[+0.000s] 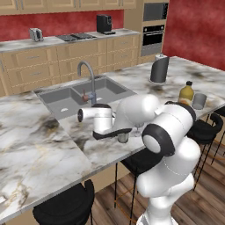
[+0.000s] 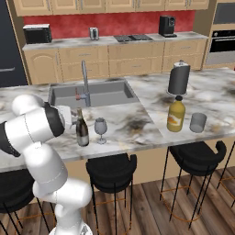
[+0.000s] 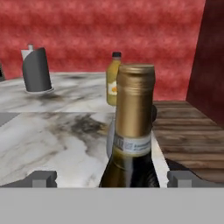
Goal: There is a wine glass and glass cup on the dining counter. Place the wine bottle next to the wine glass and the juice bottle next to the glass cup.
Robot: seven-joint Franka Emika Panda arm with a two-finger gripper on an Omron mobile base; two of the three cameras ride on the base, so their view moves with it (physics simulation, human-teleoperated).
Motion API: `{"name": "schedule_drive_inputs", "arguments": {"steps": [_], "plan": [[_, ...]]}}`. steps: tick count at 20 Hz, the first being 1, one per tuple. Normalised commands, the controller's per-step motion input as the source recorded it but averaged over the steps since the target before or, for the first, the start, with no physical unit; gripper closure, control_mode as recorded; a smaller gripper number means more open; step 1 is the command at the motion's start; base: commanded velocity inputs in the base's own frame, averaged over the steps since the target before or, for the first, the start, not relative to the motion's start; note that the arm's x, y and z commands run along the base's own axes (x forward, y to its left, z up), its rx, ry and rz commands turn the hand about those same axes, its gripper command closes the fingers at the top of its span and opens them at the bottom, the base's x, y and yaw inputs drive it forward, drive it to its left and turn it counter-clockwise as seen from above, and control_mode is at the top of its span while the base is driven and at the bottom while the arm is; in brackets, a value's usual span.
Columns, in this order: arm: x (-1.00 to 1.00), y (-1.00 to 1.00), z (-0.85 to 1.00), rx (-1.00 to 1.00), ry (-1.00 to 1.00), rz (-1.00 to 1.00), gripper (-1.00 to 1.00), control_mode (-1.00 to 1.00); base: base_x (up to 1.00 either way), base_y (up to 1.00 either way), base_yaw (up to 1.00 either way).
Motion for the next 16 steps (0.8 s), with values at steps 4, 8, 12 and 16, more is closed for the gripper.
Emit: {"name": "schedule_drive_inputs", "arguments": {"steps": [4, 8, 12, 16], "plan": [[-0.28, 0.15, -0.01, 0.05, -0.02, -0.02, -1.0, -1.0, 0.0, 0.0, 0.0], [-0.32, 0.16, 0.0, 0.04, -0.04, 0.0, -1.0, -1.0, 0.0, 0.0, 0.0], [-0.41, 0.05, 0.15, 0.03, -0.03, 0.0, -1.0, -1.0, 0.0, 0.0, 0.0], [-0.41, 0.0, 0.26, 0.08, 0.03, 0.03, -1.0, -1.0, 0.0, 0.0, 0.0]]}}
